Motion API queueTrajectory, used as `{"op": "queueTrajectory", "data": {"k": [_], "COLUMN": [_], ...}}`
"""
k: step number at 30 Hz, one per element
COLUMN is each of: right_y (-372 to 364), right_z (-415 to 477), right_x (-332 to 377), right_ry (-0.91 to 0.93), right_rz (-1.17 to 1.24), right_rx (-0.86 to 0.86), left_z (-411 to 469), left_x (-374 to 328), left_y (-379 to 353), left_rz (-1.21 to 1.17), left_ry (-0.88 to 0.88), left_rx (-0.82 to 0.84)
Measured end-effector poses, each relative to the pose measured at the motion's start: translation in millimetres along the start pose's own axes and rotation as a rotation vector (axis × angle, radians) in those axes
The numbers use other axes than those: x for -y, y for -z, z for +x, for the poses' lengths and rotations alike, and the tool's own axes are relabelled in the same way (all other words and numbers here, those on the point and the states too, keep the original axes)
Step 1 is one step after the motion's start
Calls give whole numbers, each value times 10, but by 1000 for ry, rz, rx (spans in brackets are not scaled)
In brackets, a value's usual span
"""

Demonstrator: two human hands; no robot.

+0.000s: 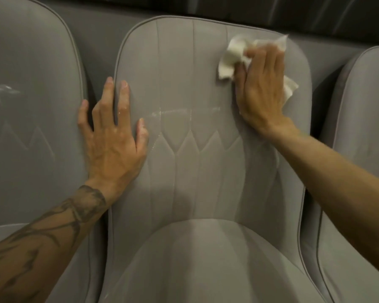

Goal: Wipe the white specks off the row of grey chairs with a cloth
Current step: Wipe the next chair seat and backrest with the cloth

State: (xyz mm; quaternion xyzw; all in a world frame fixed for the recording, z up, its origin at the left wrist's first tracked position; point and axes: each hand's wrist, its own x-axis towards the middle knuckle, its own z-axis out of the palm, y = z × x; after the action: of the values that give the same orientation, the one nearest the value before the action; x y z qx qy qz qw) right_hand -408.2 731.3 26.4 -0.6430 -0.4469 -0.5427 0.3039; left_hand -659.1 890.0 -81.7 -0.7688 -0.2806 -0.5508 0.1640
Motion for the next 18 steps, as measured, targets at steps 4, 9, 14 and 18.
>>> {"op": "queueTrajectory", "data": {"k": [4,9,14,18], "right_y": [-96,62,-94,-96], "right_z": [-5,-578,-7,-624], "right_x": [109,213,140,336], "right_ry": [-110,190,-17,35], "right_rz": [29,54,22,-8], "right_rx": [-95,197,-24,64], "left_z": [-4,2,13,8], "left_x": [0,-10,-13,-8], "left_y": [-11,29,43,24], "left_rz": [9,1,-9,3], "left_ry": [4,7,12,3], "left_rx": [-8,12,12,11]}}
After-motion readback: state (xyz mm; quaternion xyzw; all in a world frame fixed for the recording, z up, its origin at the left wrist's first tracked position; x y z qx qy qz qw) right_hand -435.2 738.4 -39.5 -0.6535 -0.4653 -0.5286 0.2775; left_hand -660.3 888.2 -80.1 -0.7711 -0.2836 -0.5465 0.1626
